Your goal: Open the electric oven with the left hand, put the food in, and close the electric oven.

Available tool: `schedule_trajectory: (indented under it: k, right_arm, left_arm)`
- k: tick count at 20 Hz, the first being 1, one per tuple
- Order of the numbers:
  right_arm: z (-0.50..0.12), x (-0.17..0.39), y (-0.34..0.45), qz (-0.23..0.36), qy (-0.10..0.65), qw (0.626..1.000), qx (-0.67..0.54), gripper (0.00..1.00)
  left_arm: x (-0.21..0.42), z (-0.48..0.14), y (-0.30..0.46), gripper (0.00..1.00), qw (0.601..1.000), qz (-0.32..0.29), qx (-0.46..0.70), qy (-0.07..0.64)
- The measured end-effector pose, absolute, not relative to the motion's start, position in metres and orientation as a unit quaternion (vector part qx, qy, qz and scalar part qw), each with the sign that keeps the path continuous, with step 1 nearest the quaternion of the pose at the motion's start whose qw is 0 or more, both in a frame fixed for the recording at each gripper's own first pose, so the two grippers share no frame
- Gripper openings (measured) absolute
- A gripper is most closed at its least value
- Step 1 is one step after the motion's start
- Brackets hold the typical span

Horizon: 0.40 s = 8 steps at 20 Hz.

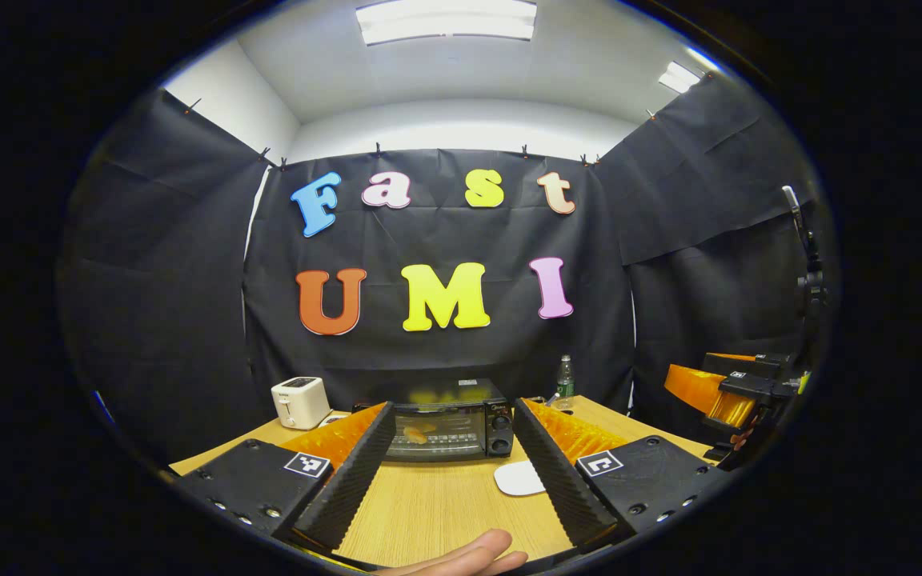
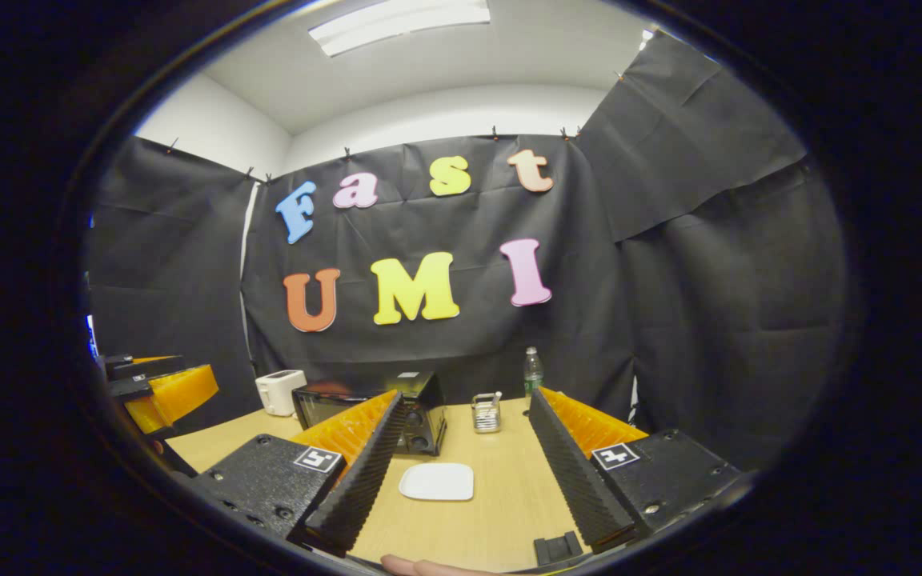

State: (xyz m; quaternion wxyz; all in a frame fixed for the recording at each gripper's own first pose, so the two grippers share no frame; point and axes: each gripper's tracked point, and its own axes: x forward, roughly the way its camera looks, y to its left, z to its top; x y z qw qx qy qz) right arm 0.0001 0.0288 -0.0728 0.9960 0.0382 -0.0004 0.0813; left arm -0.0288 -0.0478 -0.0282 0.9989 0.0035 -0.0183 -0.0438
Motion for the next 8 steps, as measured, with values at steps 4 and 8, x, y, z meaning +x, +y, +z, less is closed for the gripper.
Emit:
schedule_trajectory:
  k: [4,8]
  right_arm:
    - [-0.071,-0.001,0.033,0.083,-0.008,0.996,0.03,0.94]
    - [-0.072,-0.008,0.041,0.092,-0.004,0.995,0.031,0.94]
  left_arm:
    - [-0.026,-0.033,-0.044,0.96,0.999,-0.046,-0.004,-0.011]
    - [-0.028,-0.037,-0.033,0.96,0.999,-0.04,-0.015,-0.012]
